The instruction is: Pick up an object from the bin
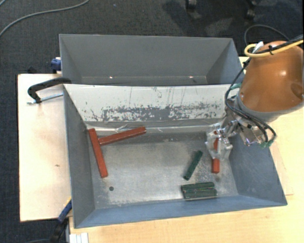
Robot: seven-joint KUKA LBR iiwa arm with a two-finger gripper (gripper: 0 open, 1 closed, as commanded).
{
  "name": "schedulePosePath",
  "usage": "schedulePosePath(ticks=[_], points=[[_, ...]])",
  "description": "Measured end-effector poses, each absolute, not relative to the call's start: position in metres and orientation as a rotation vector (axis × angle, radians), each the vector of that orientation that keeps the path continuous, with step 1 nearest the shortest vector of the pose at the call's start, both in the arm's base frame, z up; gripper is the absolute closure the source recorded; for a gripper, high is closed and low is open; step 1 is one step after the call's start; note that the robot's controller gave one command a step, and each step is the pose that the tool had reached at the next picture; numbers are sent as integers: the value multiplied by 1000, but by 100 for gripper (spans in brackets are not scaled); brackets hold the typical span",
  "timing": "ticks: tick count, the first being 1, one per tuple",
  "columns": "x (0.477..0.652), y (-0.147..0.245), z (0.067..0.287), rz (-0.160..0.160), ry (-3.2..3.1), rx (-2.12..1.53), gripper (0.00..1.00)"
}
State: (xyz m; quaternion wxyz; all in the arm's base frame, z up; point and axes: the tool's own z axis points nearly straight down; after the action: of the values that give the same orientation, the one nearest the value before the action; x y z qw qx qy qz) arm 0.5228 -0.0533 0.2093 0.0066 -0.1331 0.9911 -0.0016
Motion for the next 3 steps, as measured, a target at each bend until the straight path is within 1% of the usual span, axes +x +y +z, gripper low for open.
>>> schedulePosePath(ticks=[1,2,3], points=[[522,-52,205,0,3108,-419,0],[500,-116,92,3,3092,-596,0],[537,-57,71,1,3050,-713,0]])
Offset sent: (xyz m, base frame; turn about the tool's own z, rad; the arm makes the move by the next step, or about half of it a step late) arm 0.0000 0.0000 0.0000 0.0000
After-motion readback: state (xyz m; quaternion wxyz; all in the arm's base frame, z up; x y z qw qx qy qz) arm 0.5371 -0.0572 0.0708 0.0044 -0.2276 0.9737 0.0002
